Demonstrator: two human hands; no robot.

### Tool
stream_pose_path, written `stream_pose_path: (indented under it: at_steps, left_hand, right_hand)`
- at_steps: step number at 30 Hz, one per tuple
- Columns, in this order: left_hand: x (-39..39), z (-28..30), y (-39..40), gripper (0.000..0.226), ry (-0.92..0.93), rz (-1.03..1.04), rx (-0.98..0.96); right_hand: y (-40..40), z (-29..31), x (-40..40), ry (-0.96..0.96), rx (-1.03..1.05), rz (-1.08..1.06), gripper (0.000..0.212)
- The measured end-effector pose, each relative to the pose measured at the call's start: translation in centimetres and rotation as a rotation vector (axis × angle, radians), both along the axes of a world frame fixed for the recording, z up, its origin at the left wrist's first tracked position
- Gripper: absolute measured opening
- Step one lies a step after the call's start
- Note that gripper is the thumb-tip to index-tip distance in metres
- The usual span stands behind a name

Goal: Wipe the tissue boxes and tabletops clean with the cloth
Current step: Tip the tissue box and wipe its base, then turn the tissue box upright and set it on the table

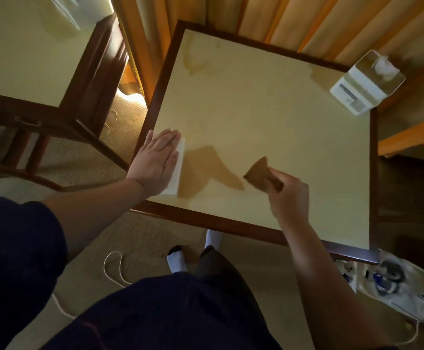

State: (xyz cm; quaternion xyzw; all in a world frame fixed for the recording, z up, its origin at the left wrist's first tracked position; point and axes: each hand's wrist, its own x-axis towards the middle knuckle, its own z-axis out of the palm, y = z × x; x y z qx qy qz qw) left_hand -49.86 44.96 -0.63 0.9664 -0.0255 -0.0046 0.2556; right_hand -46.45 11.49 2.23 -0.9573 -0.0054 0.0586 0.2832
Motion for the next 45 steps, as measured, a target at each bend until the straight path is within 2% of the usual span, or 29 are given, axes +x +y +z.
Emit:
stream_pose_path:
  at_steps: [2, 4, 7, 9, 11, 15, 18, 21, 23, 27, 29, 33, 37, 40, 45]
  left_hand:
    - [0.0, 0.1, -0.1, 0.06, -0.002, 0.004, 0.014]
    - [0.1, 0.2, -0.1, 0.062, 0.012, 0.009, 0.028]
    - [0.0, 0.2, -0.5, 0.067, 0.035, 0.031, 0.062]
    - [-0.3, 0.2, -1.1, 0.067, 0.054, 0.085, 0.062]
    - [-0.5, 0.4, -1.7, 0.068, 0.083, 0.151, 0.051]
    - [-1.8, 1.3, -2.6, 0.064, 0.079, 0.307, -0.059]
    - [-3.6, 1.7, -3.2, 0.06, 0.026, 0.624, -0.232]
    - [-5.3, 1.4, -3.2, 0.051, 0.053, 0.952, -0.417]
    - [-6.2, 1.1, -3.1, 0.044, 0.052, 1.058, -0.526]
    - [-7.0, 0.5, -3.4, 0.045, 0.13, 1.1, -0.599]
    - [-7.0, 0.5, -3.8, 0.049, 0.184, 1.093, -0.625]
    - [-5.1, 1.0, -5.2, 0.065, 0.358, 1.054, -0.561]
    - [-2.2, 1.2, -7.1, 0.089, 0.482, 0.931, -0.606]
    - [-0.5, 1.0, -8.8, 0.097, 0.461, 0.929, -0.595]
    - [1.5, 2.1, -9.9, 0.093, 0.414, 0.901, -0.583]
  right_hand:
    - [-0.7, 0.2, 0.8, -0.062, -0.067, 0.055, 0.046]
    - [-1.1, -0.3, 0.9, -0.016, -0.128, 0.161, 0.053]
    - [-0.7, -1.9, 0.1, 0.354, -0.214, 0.404, 0.047]
    - [0.0, -2.7, 0.0, 0.476, -0.235, 0.496, 0.039]
    - [1.7, -2.6, 0.7, 0.45, -0.182, 0.538, 0.034]
    - [7.0, 0.0, 2.3, 0.291, -0.041, 0.638, 0.047]
    - [11.4, 1.4, 2.9, -0.006, 0.004, 0.772, 0.053]
    - [15.4, 1.3, 3.2, -0.177, 0.006, 0.933, 0.06]
    - [17.0, 0.2, 3.1, -0.195, -0.049, 1.058, 0.064]
    - [15.4, -3.4, 3.5, -0.089, -0.121, 1.245, 0.07]
    - [13.2, -4.2, 4.1, -0.07, -0.056, 1.242, 0.071]
    - [8.7, -4.3, 5.2, 0.056, 0.12, 1.137, 0.075]
    - [5.9, -4.7, 4.0, 0.364, 0.377, 0.879, 0.083]
    - [6.2, -5.4, 3.2, 0.551, 0.631, 0.636, 0.089]
    - [6.7, -5.3, 4.1, 0.62, 0.773, 0.452, 0.095]
